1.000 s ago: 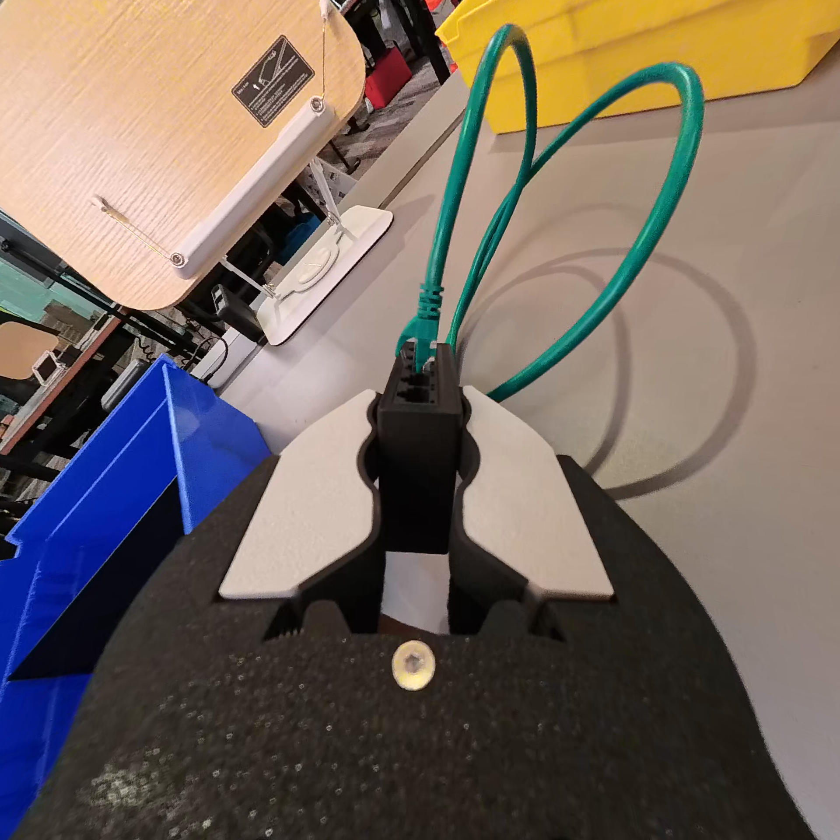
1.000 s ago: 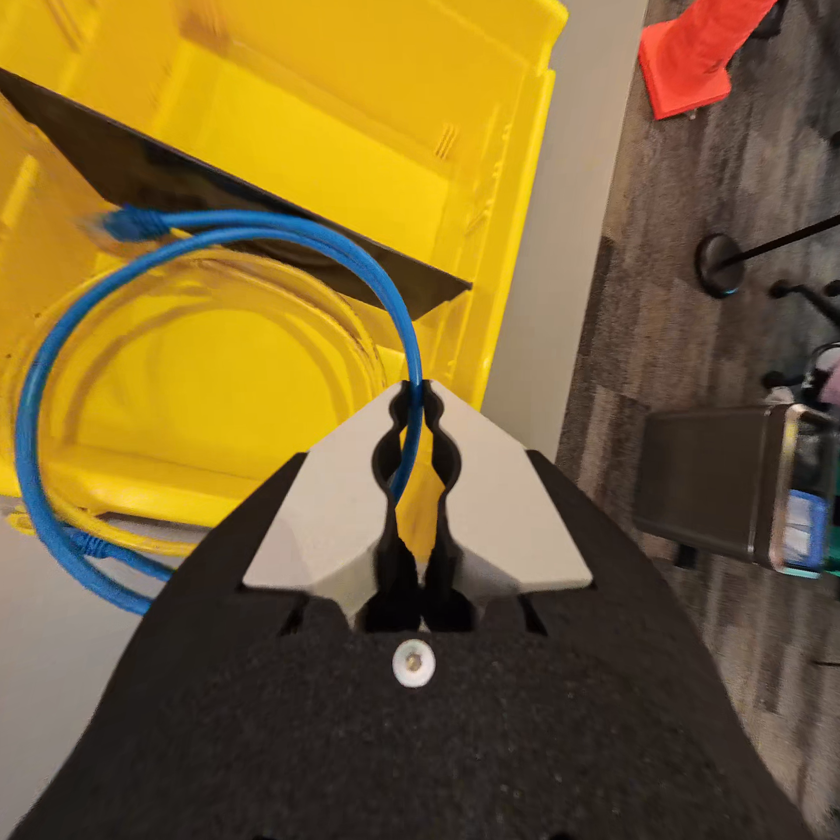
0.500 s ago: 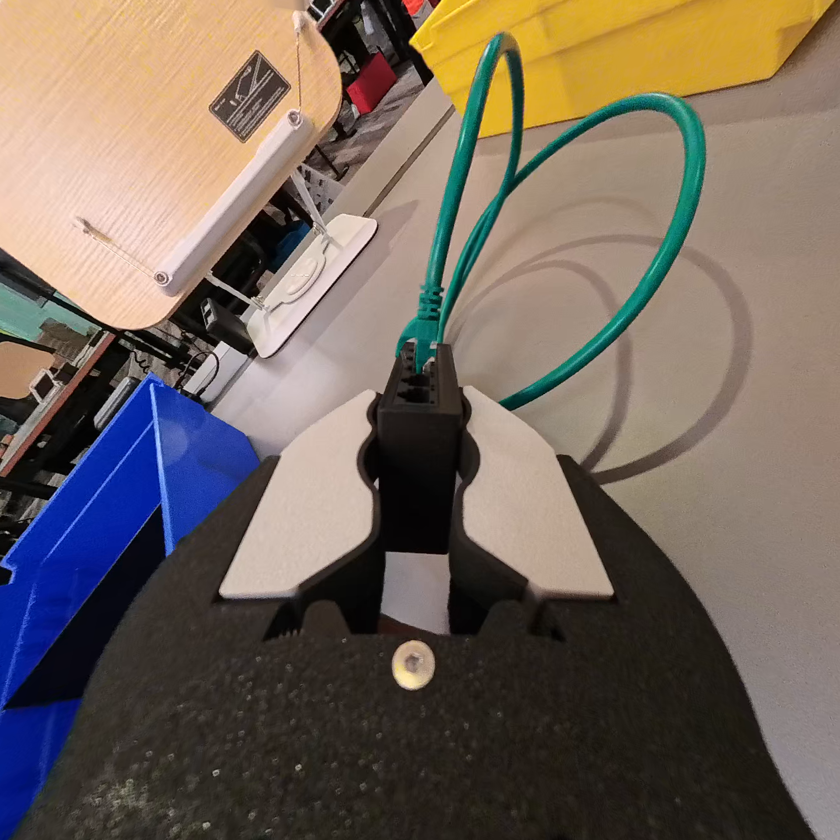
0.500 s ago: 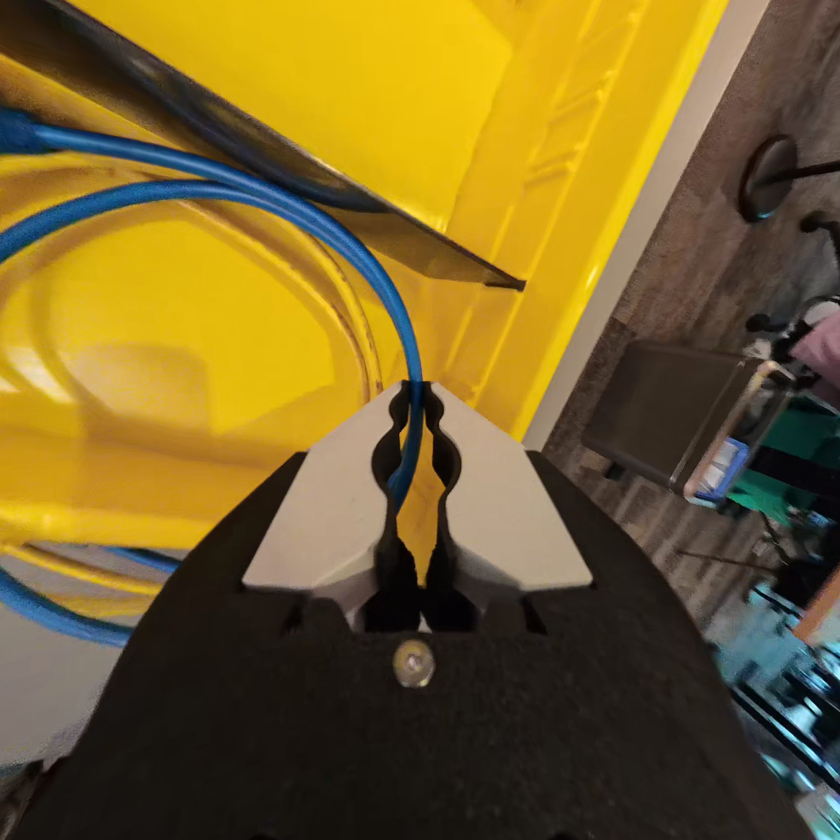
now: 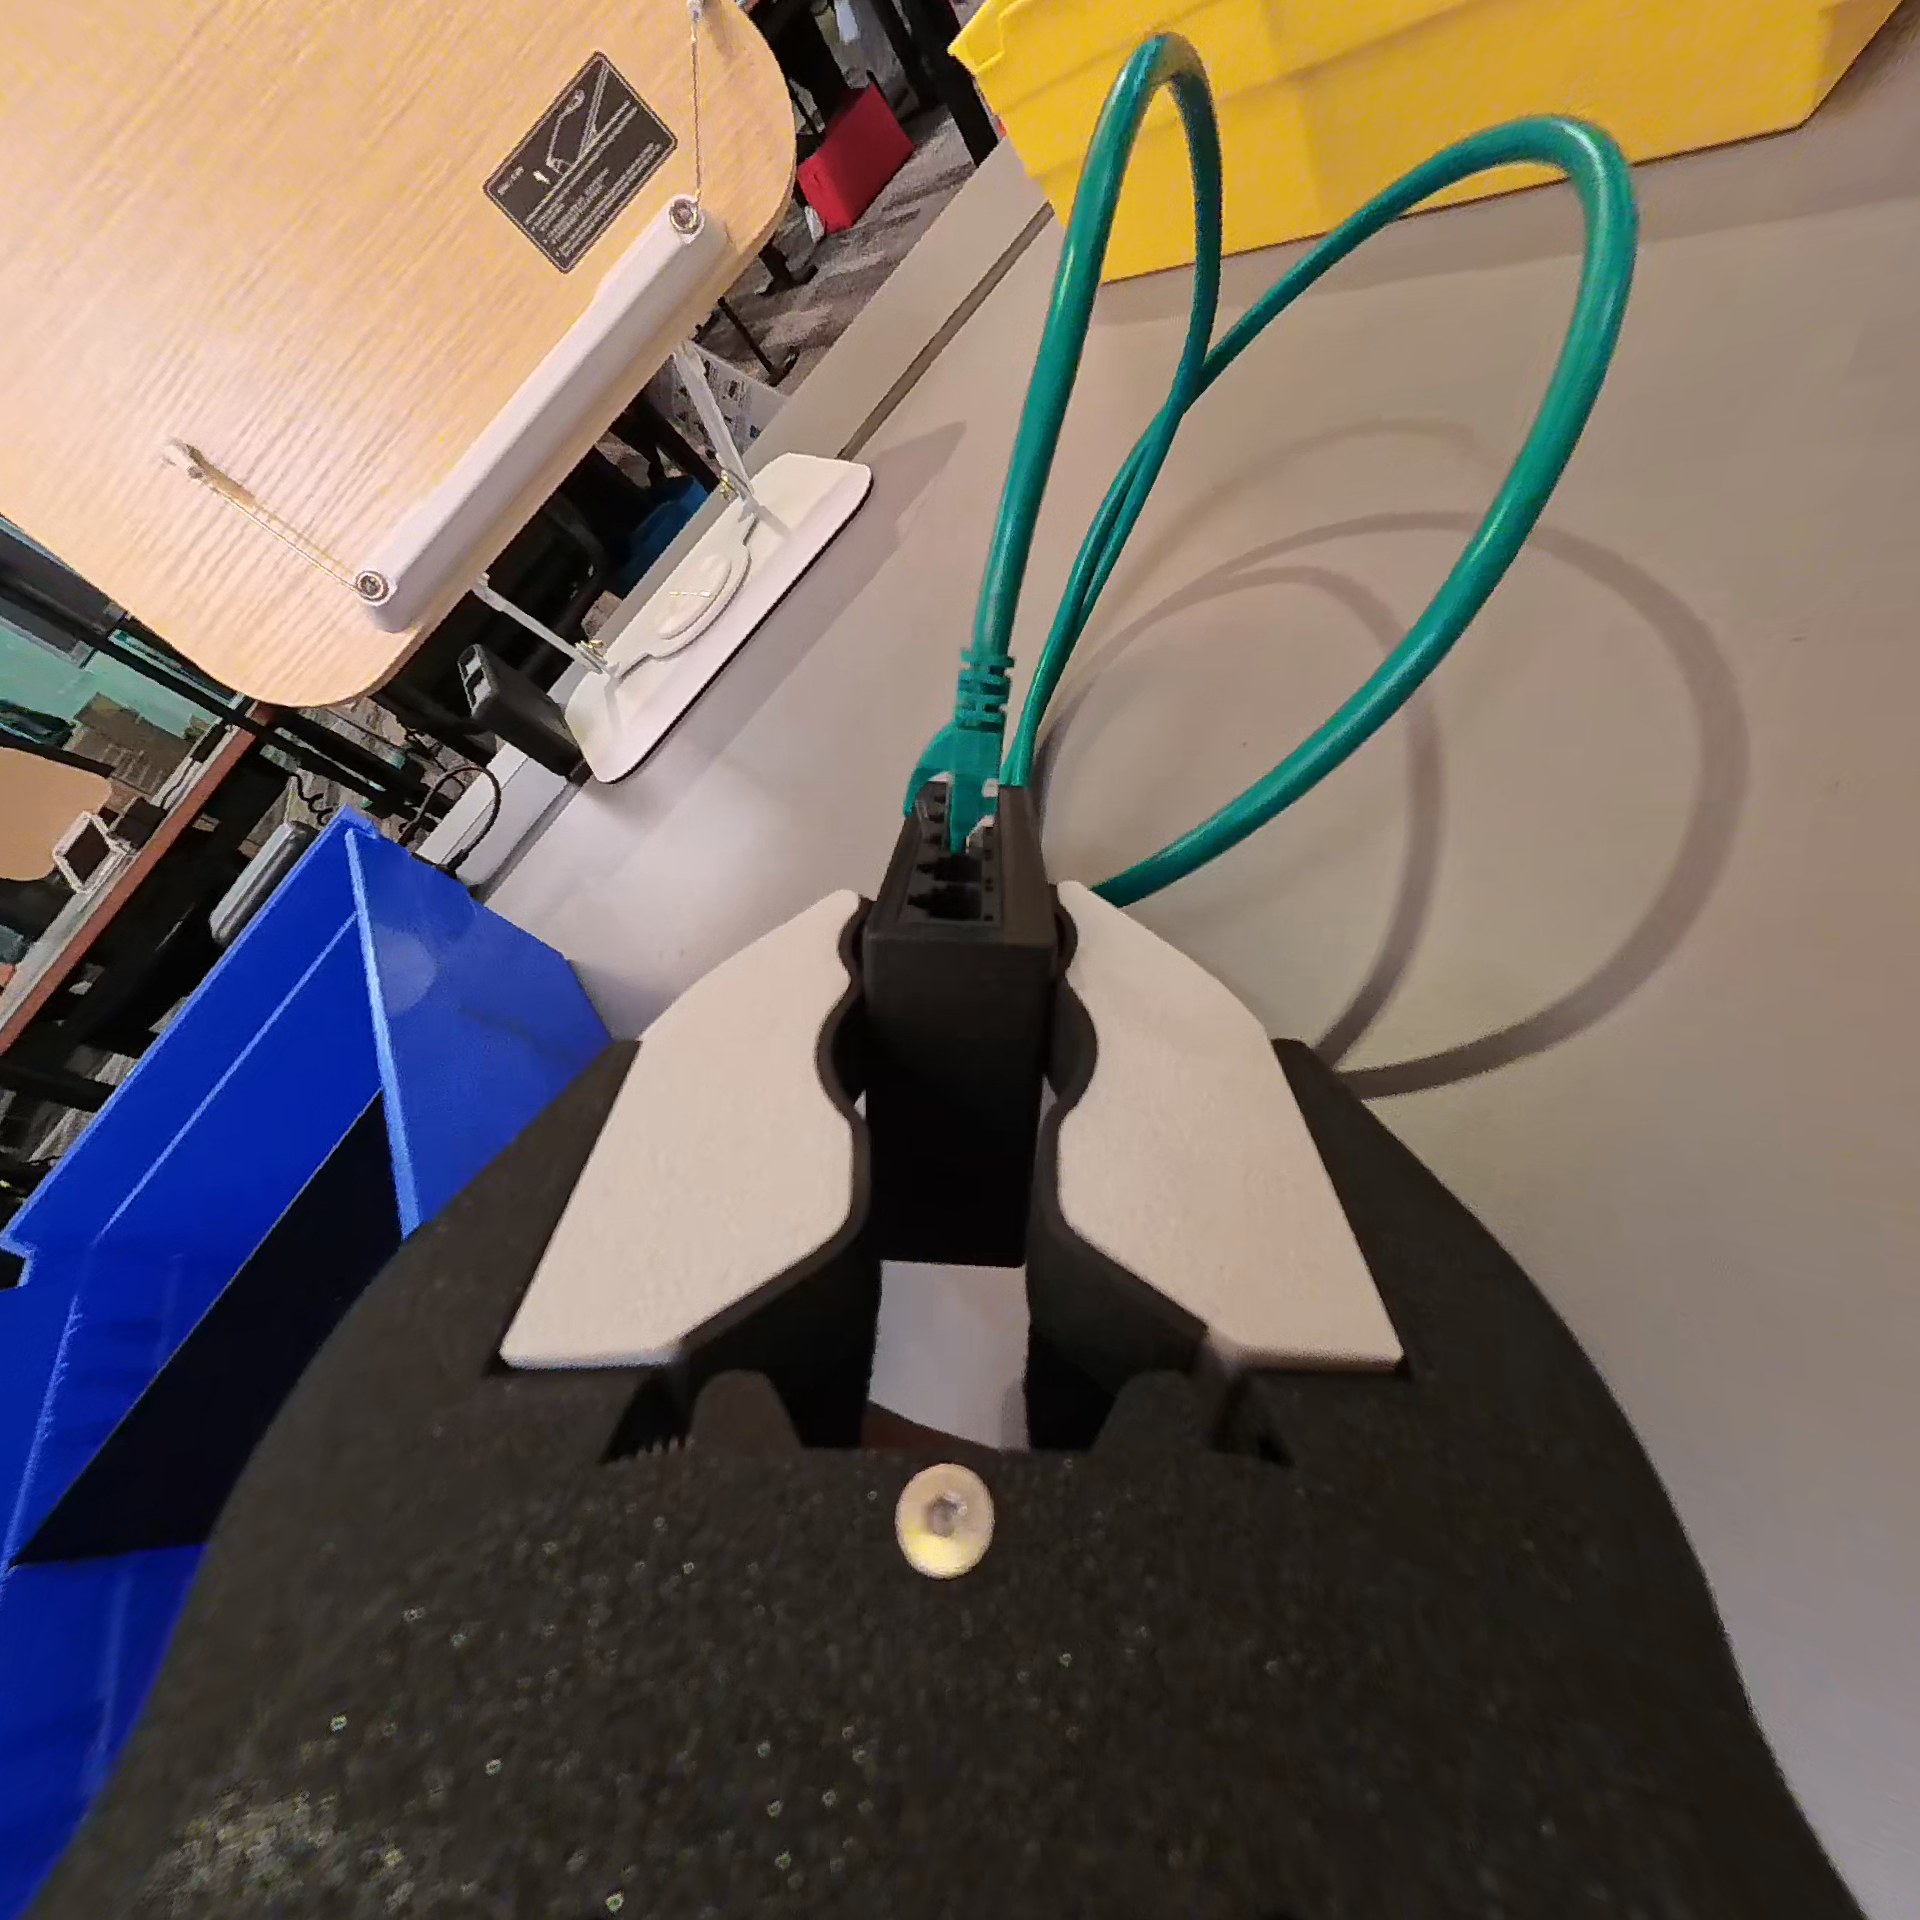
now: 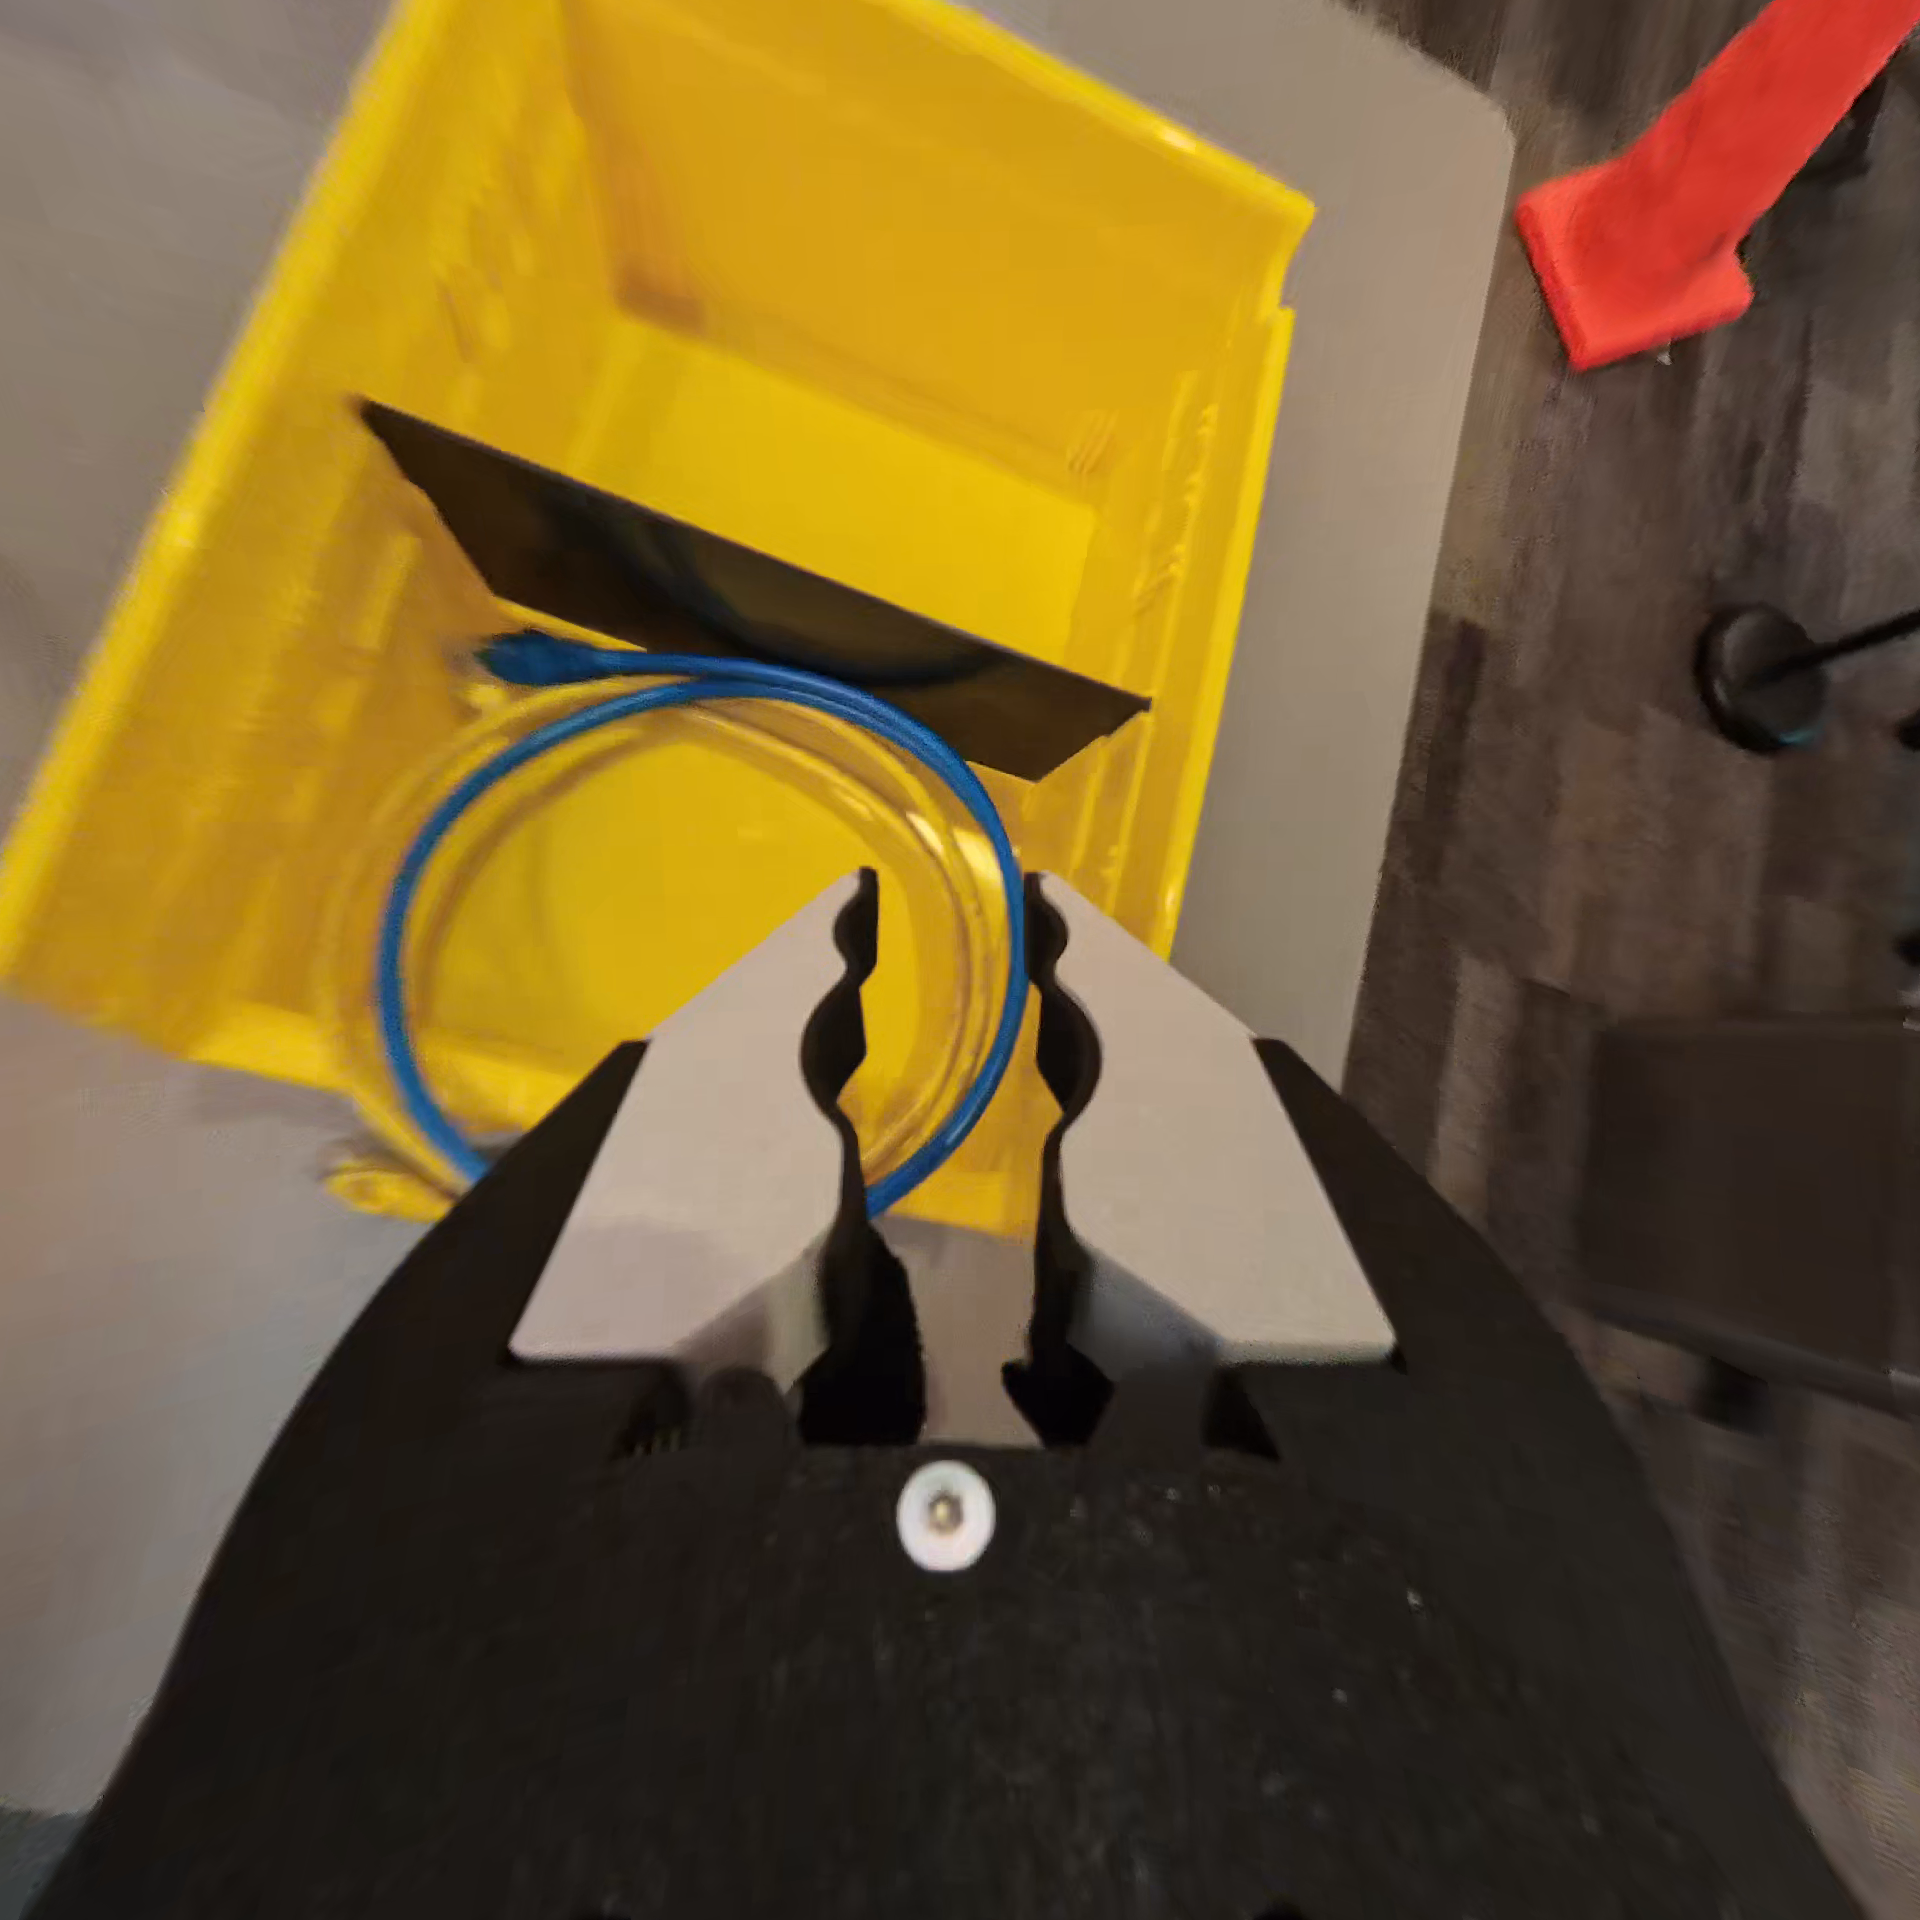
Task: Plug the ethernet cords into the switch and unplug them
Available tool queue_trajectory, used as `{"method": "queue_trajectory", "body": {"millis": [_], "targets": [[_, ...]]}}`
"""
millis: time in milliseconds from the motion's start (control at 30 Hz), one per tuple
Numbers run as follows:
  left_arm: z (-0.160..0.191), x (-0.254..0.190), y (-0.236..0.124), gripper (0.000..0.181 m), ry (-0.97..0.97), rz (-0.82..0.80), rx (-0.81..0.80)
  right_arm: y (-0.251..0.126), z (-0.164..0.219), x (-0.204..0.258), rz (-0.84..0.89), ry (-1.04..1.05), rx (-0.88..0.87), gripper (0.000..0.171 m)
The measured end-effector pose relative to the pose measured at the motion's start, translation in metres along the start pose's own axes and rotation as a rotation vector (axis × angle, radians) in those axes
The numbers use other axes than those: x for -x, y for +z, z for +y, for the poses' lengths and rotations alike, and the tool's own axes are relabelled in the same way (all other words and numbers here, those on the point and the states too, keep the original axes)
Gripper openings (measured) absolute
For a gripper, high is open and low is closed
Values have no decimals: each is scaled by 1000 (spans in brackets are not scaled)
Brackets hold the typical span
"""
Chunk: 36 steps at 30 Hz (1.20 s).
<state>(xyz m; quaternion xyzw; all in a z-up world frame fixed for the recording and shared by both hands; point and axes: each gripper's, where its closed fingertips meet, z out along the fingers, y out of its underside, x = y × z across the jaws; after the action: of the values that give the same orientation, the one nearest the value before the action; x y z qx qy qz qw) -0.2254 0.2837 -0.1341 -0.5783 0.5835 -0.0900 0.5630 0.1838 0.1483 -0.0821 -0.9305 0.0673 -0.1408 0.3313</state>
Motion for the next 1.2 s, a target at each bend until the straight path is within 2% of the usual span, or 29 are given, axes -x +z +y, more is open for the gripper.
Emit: {"method": "queue_trajectory", "body": {"millis": [100,233,367,467,633,767,967,1200], "targets": [[0,-2,2,29,5,8,3,-26,25,10,-72,156,-119,28],[-2,-5,3,29,17,16,3,-29,69,32,-222,387,-242,29],[-6,-10,6,29,27,29,-5,-19,108,77,-422,293,-124,26],[-8,-14,7,29,40,38,-9,-8,122,91,-456,250,-57,30],[-8,-15,7,29,49,42,-9,2,107,105,-559,340,-113,32],[-7,-15,6,29,49,43,-7,8,96,98,-585,475,-180,32],[-7,-17,4,29,58,45,-8,-11,76,106,-787,611,-281,32],[-8,-19,4,29,69,49,-9,-19,57,94,-753,639,-384,31]]}}
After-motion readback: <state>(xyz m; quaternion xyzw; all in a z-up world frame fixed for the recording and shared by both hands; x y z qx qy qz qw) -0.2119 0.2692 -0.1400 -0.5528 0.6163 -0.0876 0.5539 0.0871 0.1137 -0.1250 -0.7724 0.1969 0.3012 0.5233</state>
